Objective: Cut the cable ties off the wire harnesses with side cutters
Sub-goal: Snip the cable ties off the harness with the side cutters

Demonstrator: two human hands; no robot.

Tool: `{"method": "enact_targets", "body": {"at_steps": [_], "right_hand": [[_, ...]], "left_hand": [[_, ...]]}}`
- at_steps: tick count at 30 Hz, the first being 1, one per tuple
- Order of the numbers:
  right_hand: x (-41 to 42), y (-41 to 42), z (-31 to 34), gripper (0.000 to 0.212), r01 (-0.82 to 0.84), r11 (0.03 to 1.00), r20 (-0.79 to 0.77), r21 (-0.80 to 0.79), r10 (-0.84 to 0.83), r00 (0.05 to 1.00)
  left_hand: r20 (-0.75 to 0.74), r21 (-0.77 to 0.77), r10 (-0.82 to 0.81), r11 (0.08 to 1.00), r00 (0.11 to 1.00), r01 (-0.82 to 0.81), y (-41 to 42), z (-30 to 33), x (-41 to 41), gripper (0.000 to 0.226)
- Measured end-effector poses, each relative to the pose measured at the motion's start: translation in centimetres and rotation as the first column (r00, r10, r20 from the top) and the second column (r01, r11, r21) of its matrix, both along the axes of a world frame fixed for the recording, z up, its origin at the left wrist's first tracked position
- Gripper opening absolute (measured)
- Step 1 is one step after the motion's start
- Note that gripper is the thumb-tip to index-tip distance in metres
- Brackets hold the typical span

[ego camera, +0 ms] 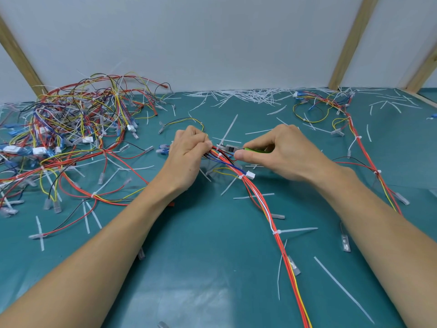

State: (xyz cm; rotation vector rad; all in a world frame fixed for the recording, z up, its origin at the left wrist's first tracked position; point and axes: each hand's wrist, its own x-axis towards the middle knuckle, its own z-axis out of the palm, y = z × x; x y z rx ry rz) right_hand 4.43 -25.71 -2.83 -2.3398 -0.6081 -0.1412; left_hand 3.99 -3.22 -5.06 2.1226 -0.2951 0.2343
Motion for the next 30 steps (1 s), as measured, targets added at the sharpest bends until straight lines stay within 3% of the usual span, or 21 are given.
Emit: {"method": "enact_targets", "body": {"at_steps": [3, 7, 14, 30], "right_hand": [[0.0, 0.09, -0.02, 0.031, 0.005, 1.0, 0.008, -0.019, -0.005, 1.0], [-0.05, 0.3, -0.1, 0.055, 0.042, 0.998, 0.024, -0.041, -0.041, 0.999], [-0.16, 0.49, -0.2, 0.069, 0.129, 0.987, 0.068, -0.09, -0.123, 0.99], [-0.33, 0.84, 0.26, 0.06, 0.151, 0.98, 0.051, -0.127, -0.145, 0.988]], "left_hand": [[-0.005, -0.006, -0.002, 1.0, 1.0, 0.002, 0.0, 0.02, 0.02, 0.026], [-0.009, -0.026, -0.013, 1.0, 1.0, 0.013, -0.08, -0.04, 0.01, 0.025], [-0.009, -0.046, -0.016, 0.999, 1.0, 0.016, -0.04, 0.03, 0.0, 0.025], [-0.007, -0.06, -0.021, 0.998, 1.0, 0.02, -0.12, 0.13, -0.26, 0.023]]}}
